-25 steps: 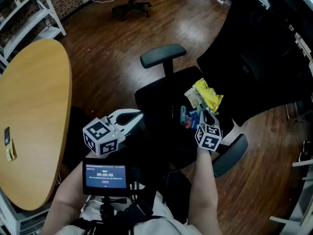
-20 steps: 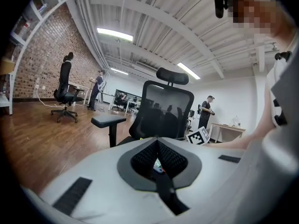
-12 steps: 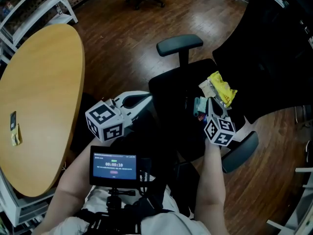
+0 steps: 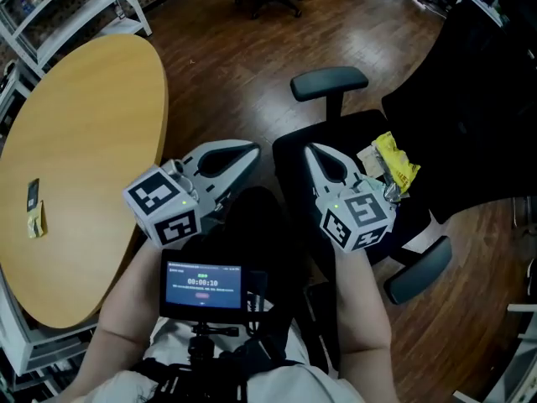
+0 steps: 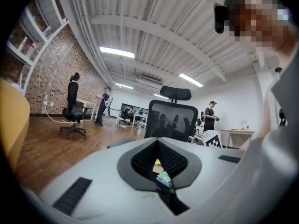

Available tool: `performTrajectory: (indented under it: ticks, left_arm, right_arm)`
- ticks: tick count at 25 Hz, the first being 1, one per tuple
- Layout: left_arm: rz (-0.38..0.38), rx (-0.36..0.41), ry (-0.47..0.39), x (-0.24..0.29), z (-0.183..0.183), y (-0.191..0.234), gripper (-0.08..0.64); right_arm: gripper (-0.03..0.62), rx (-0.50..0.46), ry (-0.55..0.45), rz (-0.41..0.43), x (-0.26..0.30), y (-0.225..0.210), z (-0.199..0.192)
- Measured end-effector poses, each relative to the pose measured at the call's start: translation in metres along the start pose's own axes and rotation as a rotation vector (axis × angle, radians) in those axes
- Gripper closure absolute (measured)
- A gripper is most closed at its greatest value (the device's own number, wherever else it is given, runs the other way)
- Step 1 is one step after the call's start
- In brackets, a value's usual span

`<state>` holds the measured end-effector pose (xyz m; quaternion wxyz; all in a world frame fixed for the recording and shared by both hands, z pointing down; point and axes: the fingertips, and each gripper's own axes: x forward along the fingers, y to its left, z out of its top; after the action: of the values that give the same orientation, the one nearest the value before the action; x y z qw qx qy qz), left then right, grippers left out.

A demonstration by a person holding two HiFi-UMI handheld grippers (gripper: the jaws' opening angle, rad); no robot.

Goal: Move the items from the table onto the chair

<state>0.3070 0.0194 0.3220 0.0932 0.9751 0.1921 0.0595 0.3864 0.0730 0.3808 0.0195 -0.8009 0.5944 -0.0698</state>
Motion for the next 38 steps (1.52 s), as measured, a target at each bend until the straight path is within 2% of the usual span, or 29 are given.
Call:
performTrajectory:
  ticks: [3, 6, 13, 18, 28, 33, 38]
  left_arm:
    - [0.025, 0.037, -0.028, -0.020, 0.032, 0.001, 0.549]
    - [0.088, 0.051, -0.039, -0.048, 0.049, 0.009, 0.549]
    - [0.234, 0.095, -0.038, -0.112, 0.062, 0.022, 0.549]
    - [0.325, 0.120, -0.034, -0.161, 0.061, 0.031, 0.549]
    - [0.582, 0.098, -0.075, -0.295, 0.051, 0.061, 0.549]
    - [0.704, 0.075, -0.091, -0.362, 0.040, 0.067, 0.549]
    - [0.773, 0.061, -0.113, -0.416, 0.029, 0.063, 0.549]
  right_arm:
    - [0.592, -0.008, -0.051, 0.100, 0.015, 0.033, 0.040]
    - [0.592, -0.019, -0.079, 0.210, 0.032, 0.072, 0.069]
    - [0.591, -0.032, -0.112, 0.468, 0.076, 0.169, 0.100]
    - [0.591, -0.008, -0.132, 0.613, 0.099, 0.228, 0.108]
    - [0.591, -0.022, -0.091, 0.853, 0.127, 0.355, 0.102]
    - [0.590, -0.044, -0.051, 0.939, 0.139, 0.415, 0.089]
    - [0.590, -0.083, -0.039, 1.024, 0.146, 0.470, 0.084]
